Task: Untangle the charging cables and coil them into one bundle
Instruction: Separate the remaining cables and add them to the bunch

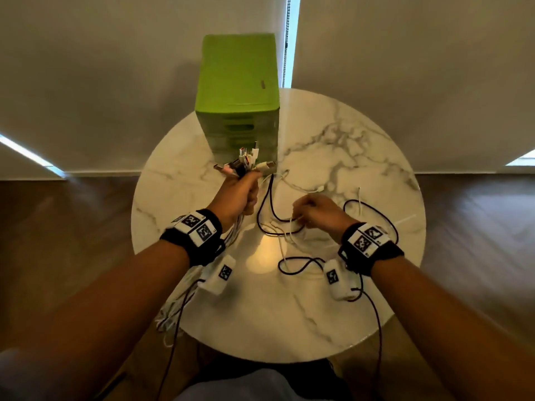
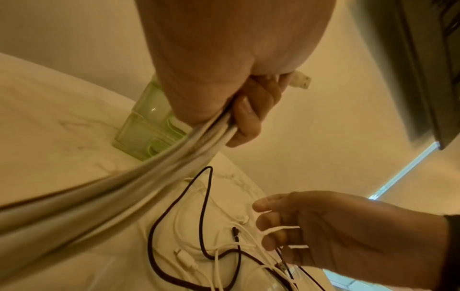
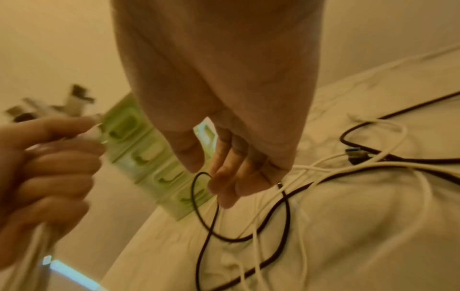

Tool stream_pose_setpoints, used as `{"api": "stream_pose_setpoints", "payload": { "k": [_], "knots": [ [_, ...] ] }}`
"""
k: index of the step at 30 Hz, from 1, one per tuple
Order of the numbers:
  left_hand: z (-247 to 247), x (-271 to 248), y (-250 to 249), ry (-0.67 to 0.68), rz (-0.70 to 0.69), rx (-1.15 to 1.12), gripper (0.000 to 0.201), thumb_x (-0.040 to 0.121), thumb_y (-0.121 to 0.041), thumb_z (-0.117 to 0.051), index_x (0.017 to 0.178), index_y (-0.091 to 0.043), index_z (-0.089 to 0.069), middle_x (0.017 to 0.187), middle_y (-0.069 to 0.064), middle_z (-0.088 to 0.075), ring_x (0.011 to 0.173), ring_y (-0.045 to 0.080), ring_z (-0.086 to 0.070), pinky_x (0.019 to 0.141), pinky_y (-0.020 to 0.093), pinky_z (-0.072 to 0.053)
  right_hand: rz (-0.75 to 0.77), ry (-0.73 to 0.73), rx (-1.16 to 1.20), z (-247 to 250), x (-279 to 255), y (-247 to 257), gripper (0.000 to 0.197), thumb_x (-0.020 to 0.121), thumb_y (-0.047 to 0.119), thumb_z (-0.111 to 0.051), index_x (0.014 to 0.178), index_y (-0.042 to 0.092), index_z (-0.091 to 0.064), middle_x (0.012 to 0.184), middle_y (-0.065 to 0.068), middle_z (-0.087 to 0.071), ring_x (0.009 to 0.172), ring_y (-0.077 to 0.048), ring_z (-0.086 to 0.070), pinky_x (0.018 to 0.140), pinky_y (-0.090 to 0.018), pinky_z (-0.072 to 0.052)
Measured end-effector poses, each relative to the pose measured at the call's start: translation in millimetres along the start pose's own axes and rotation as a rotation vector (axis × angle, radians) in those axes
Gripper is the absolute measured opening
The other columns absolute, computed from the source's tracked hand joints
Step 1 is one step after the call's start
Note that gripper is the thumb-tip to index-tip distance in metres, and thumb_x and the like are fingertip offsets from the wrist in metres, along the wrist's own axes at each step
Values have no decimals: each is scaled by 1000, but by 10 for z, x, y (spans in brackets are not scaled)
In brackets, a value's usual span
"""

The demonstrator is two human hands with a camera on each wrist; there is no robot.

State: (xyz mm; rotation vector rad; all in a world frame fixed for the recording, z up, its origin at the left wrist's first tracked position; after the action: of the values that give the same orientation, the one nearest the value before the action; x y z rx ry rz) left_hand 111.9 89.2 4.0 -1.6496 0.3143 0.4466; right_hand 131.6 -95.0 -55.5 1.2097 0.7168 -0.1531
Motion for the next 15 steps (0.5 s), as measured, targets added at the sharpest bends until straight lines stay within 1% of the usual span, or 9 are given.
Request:
{"api": "stream_pose_setpoints", "payload": {
  "k": [2,4,5,7,8,9,11,14,15],
  "knots": [
    [-49,59,86,-26,35,-18,47,102,-35,-50,59,-28,-32,54,-8,-25,46,11,-19,45,24,-18,-35,-46,24,184,217,-27,12,95,5,-54,106,7,-60,87,-12,-67,61,-17,-61,48,-17,-45],
    [-73,103,165,-54,70,-52,47,103,-35,-48,59,-28,-31,52,-9,-25,45,10,-20,43,23,-19,-53,-42,100,229,439,-23,15,96,4,-54,110,9,-56,82,-13,-65,54,-17,-60,46,-17,-45],
    [-75,113,191,-68,83,-59,47,103,-35,-48,60,-28,-31,52,-9,-26,44,10,-20,43,24,-20,-56,-32,133,215,547,-26,17,96,4,-54,112,11,-55,81,-13,-65,51,-17,-61,47,-18,-46],
    [-96,130,237,-95,98,-53,46,103,-34,-48,61,-28,-31,53,-8,-26,46,11,-20,45,25,-18,-79,0,166,156,742,-62,25,96,7,-54,120,14,-52,79,-12,-67,48,-17,-59,53,-26,-48],
    [-109,136,233,-102,92,-39,46,103,-34,-49,61,-27,-31,54,-7,-26,47,12,-20,46,27,-17,-90,7,179,124,838,-68,28,97,8,-54,124,15,-50,77,-11,-68,47,-17,-57,54,-29,-46],
    [-126,136,241,-110,86,-24,46,103,-34,-49,61,-27,-32,55,-6,-26,47,12,-21,47,28,-17,-102,14,181,90,915,-78,29,98,10,-54,126,16,-47,76,-10,-68,45,-16,-55,52,-29,-43],
    [-147,131,249,-118,73,-1,47,103,-32,-50,59,-27,-33,55,-5,-27,47,13,-22,46,28,-19,-132,30,164,10,997,-50,25,100,11,-52,124,16,-46,75,-9,-68,38,-13,-50,48,-25,-37],
    [-167,144,304,-150,69,-12,47,103,-31,-51,58,-27,-36,55,-4,-28,48,13,-22,48,30,-17,-167,100,102,-133,1089,-50,10,103,19,-47,110,13,-50,82,-11,-69,35,-12,-49,37,-16,-33],
    [-169,146,323,-161,65,-28,46,103,-31,-52,60,-27,-36,56,-4,-27,50,14,-21,49,31,-16,-157,94,59,-124,1110,-49,14,103,25,-46,106,12,-53,86,-11,-71,35,-13,-50,37,-16,-32]
  ]
}}
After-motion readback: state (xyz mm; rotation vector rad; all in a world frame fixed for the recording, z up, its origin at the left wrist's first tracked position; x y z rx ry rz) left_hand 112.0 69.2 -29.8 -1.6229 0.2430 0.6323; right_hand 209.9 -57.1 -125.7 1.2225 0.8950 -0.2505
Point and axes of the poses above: each hand's wrist, its own x-axis towards the middle knuckle, its own z-axis out of the back of the hand, y = z × x, the point moved 9 cm from there along x, towards the middle knuckle
